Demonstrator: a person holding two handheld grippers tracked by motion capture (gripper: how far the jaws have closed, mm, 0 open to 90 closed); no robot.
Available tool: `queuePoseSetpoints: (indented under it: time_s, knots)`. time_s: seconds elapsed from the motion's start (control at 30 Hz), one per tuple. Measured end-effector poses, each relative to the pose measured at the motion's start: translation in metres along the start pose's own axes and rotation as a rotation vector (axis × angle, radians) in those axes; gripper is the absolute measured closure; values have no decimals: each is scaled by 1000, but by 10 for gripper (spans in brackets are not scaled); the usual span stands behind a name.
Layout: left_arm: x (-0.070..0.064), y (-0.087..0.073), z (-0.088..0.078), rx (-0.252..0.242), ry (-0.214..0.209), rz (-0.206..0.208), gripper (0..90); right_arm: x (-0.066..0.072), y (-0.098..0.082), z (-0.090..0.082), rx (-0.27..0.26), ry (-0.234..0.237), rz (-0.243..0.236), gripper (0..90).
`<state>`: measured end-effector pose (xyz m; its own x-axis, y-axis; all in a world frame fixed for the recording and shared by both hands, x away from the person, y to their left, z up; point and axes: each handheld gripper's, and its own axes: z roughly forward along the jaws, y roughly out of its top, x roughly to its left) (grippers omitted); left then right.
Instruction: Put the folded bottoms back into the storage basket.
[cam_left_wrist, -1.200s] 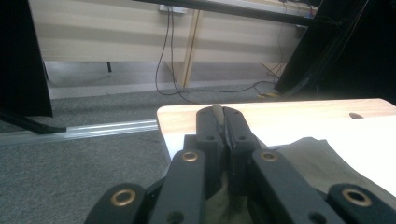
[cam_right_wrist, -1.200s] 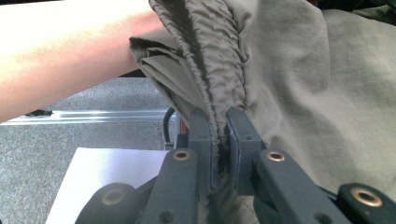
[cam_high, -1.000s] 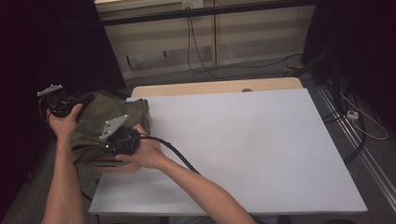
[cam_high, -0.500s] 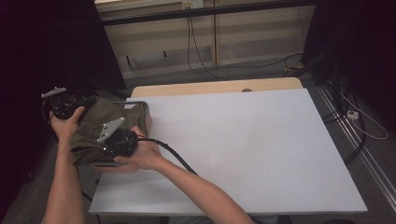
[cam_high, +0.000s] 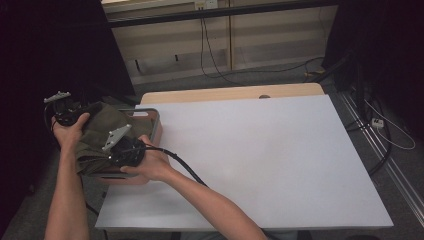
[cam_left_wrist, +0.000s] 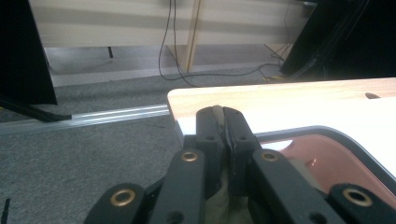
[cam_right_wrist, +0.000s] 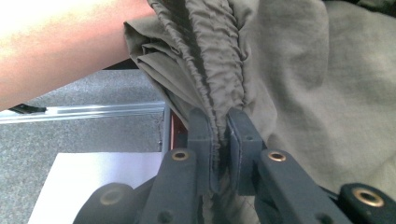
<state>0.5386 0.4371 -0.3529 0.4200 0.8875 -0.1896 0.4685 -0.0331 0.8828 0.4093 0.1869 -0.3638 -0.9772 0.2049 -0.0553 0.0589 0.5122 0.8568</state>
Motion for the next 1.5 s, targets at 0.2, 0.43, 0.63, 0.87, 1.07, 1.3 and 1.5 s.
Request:
queuePoseSetpoints:
  time_s: [0.2, 0.43, 0.63, 0.87, 1.07, 1.3, 1.5]
  knots:
    - [3, -5, 3, 1, -11, 0, 867, 1, -4, 7, 12, 15, 9, 817]
    - [6, -11, 6, 4, 0, -6, 866, 3, -9, 17, 21, 40, 17, 814]
    - [6, -9, 8, 12, -1, 4, 863, 0, -12, 26, 41, 59, 31, 813]
    - [-1, -10, 17, 26, -1, 29, 863, -8, -15, 22, 56, 53, 43, 810]
    - [0, -16, 22, 64, 21, 25, 856, -9, -22, 22, 61, 76, 67, 769]
    - [3, -21, 22, 79, 18, 1, 809, -10, -21, 20, 15, 88, 85, 684]
    - [2, -23, 21, 94, 14, 11, 737, -3, -16, 23, -14, 101, 65, 683]
